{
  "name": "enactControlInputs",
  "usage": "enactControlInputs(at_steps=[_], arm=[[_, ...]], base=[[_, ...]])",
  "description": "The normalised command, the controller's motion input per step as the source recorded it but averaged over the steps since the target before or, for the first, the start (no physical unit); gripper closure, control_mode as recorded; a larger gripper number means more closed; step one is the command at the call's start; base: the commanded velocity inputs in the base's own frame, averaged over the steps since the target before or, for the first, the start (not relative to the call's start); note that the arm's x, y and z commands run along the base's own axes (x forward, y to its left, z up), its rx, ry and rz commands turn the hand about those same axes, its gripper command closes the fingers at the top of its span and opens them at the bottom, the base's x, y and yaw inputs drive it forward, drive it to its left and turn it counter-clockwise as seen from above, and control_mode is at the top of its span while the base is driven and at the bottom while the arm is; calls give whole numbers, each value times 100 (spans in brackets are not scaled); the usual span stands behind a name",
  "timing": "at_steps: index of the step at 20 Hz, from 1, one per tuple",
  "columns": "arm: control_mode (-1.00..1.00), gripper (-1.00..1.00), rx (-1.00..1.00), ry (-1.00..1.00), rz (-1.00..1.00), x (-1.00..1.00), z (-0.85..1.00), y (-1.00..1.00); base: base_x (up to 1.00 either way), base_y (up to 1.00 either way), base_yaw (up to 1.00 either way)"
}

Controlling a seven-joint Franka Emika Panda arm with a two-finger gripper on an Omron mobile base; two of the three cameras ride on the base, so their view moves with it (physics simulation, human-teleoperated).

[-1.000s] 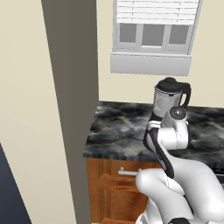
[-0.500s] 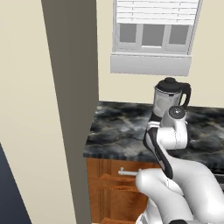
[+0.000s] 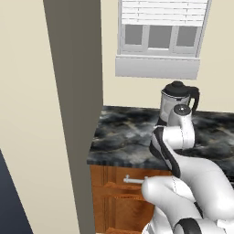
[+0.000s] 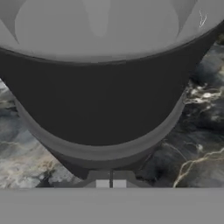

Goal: Grab the lime and lemon from the fridge, place them in the blender, close the lid, and turn on the blender to create a marinade.

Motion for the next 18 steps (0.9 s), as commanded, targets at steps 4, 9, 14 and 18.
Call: enactControlInputs(at_steps=[4,9,14,18], arm=[[-100,100,0,-7,0,24,-95,5],[-100,100,0,-22,0,8,-88,0],[-100,100,0,-19,0,-4,-72,12],[-100,100,0,3,0,-35,-25,39]], base=[[0,0,0],[0,0,0],[0,0,0],[0,0,0]])
